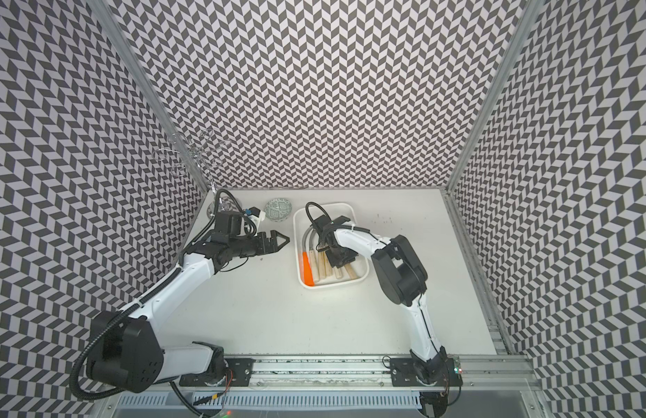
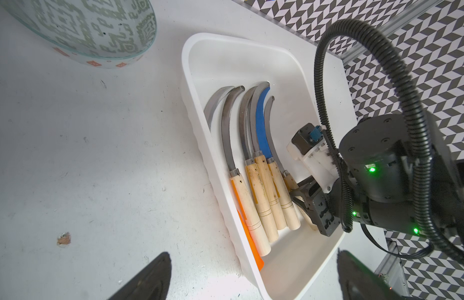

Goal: Put small sickles into storage boxes
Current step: Place the sickle in the storage box.

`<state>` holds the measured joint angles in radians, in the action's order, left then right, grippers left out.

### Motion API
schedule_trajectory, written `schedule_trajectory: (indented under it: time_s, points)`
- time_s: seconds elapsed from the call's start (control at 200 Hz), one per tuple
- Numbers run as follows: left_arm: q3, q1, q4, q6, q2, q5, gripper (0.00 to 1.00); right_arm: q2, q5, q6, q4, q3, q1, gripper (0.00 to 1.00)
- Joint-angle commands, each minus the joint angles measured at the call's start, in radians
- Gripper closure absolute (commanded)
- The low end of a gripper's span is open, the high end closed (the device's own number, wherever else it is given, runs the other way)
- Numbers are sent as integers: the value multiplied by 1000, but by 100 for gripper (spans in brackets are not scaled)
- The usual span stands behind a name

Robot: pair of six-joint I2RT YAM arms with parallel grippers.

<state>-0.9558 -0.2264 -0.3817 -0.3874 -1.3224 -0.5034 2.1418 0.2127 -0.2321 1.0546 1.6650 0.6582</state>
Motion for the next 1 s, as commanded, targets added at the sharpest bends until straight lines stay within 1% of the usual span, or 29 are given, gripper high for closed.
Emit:
schedule_trajectory:
  time_s: [0.0,0.085,0.255,0.366,0.511,0.681,0.851,0.936,0.997]
  points:
    - [10,7,22,0,2,-9,0,-22,5,-10,4,-10,-3,68]
    - [9,7,22,-1,2,-9,1,-29,10,-16,7,-8,-5,61]
    - [9,7,23,0,1,-9,1,-57,43,-38,13,-2,-5,37]
    - [10,7,22,-1,-3,-6,0,-79,51,-49,11,-2,-5,26]
    - [9,9,24,1,-4,-11,0,-112,70,-64,6,-2,-5,9]
    - [12,9,26,-1,-13,10,0,-157,67,-81,-1,-7,-5,0]
    - [8,13,22,-2,-10,68,1,-228,63,-113,-21,-47,5,0]
    - [19,15,39,-2,14,93,1,-295,63,-121,-50,-83,7,0]
    - [40,15,75,-1,46,87,0,-357,59,-129,-85,-119,8,0]
